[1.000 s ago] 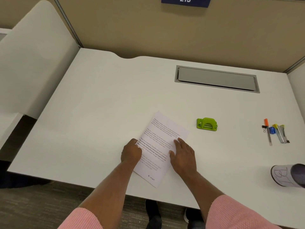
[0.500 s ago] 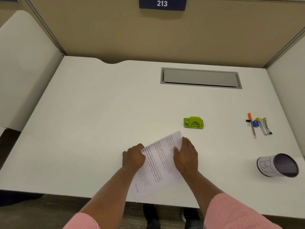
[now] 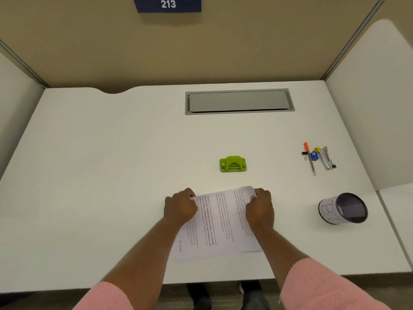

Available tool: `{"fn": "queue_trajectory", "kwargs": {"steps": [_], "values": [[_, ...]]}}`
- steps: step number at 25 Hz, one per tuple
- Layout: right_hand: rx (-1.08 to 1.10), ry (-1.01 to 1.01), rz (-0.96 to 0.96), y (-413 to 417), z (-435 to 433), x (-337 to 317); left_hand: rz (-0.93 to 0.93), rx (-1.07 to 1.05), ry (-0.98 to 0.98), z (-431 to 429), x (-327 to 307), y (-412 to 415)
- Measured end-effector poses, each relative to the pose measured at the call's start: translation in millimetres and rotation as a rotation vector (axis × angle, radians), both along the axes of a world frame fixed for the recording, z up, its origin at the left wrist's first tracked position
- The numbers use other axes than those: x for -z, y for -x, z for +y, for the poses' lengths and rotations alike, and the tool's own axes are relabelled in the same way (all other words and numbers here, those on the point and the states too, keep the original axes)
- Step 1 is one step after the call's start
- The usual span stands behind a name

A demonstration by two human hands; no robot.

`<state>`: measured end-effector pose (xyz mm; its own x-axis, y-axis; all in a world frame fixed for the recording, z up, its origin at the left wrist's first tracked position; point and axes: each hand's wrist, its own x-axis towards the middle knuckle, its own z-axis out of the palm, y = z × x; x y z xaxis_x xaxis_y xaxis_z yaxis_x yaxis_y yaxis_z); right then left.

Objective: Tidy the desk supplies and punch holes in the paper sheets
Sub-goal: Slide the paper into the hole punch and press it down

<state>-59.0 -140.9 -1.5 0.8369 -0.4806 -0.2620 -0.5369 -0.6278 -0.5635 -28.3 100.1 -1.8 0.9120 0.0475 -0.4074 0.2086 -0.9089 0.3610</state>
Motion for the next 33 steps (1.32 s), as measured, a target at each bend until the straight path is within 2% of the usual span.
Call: {"fn": "queue_trajectory", "kwargs": {"steps": [2, 4, 6, 11, 21, 26, 33], "values": [[0.095, -0.050, 0.003, -6.1, -18.8, -1.8, 0.041, -0.102, 0.010, -5.4, -3.2, -10.1], [0.164, -0.106, -0.007, -12.4, -35.2, -3.3, 0.079, -0.329, 0.149, -10.2, -6.5, -19.7], [0.187, -0.158, -0.021, -19.7, -48.2, -4.6, 0.037, -0.457, 0.265, -19.1, -6.8, -26.9], [0.076, -0.215, 0.006, -36.0, -75.8, 0.5, -0.115, -0.453, 0.323, -54.8, -5.3, -29.3], [-0.125, -0.271, -0.012, -61.7, -122.0, 8.8, -0.191, -0.528, 0.262, -86.5, -4.0, -39.9], [-0.132, -0.295, -0.028, -74.7, -129.8, 6.0, -0.162, -0.598, 0.343, -86.9, -4.5, -51.4], [-0.071, -0.297, -0.006, -86.1, -130.6, 5.6, -0.102, -0.576, 0.379, -77.7, 6.6, -74.9]]}}
